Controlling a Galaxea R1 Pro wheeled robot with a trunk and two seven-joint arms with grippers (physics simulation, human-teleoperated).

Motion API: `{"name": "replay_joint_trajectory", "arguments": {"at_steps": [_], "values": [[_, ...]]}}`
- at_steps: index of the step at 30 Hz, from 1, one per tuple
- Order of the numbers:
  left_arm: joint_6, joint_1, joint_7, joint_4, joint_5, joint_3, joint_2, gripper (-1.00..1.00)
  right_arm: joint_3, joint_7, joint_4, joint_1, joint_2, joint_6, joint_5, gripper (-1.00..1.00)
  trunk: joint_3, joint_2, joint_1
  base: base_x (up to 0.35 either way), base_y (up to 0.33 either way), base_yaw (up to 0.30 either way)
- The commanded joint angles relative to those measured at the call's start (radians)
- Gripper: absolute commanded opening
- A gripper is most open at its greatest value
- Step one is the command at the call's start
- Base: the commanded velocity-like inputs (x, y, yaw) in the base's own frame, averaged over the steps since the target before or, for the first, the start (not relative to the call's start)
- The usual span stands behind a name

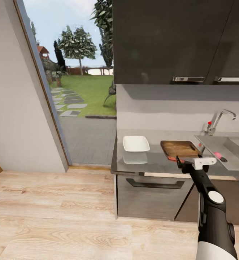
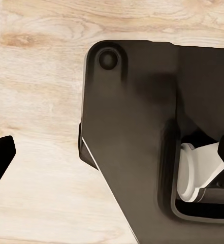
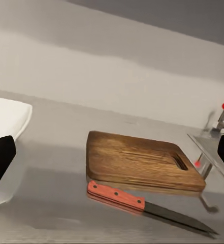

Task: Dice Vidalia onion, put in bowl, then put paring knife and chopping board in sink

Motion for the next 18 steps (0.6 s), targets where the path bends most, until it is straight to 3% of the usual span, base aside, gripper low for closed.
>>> {"name": "replay_joint_trajectory", "arguments": {"at_steps": [1, 5, 9, 11, 15, 18], "values": [[-0.001, 0.000, -0.001, -0.002, 0.002, 0.002, -0.001, 1.00, -0.004, 0.007, -0.001, 0.002, 0.001, -0.005, 0.009, 1.00, -0.002, -0.002, 0.001, 0.000, 0.000, 0.000], [-0.001, 0.000, 0.000, -0.002, 0.002, 0.002, -0.001, 1.00, -0.025, 0.015, 0.000, 0.027, 0.001, -0.009, 0.008, 1.00, -0.002, -0.002, 0.001, 0.000, 0.000, 0.000], [-0.001, 0.000, 0.001, -0.002, 0.002, 0.002, -0.001, 1.00, -0.148, 0.077, 0.001, 0.055, 0.001, -0.021, 0.008, 1.00, -0.002, -0.002, 0.001, 0.000, 0.000, 0.000], [-0.001, 0.000, 0.002, -0.003, 0.002, 0.002, -0.001, 1.00, -0.190, 0.109, 0.001, 0.058, 0.001, -0.024, 0.009, 1.00, -0.002, -0.002, 0.001, 0.000, 0.000, 0.000], [-0.001, 0.000, 0.002, -0.003, 0.003, 0.002, 0.000, 1.00, -0.335, 0.193, 0.004, 0.063, 0.001, -0.028, 0.012, 1.00, -0.002, -0.002, 0.001, 0.000, 0.000, 0.000], [-0.001, 0.000, 0.003, -0.003, 0.003, 0.002, 0.001, 1.00, -0.423, 0.211, 0.009, 0.063, 0.001, -0.029, 0.015, 1.00, -0.002, -0.002, 0.001, 0.000, 0.000, 0.000]]}}
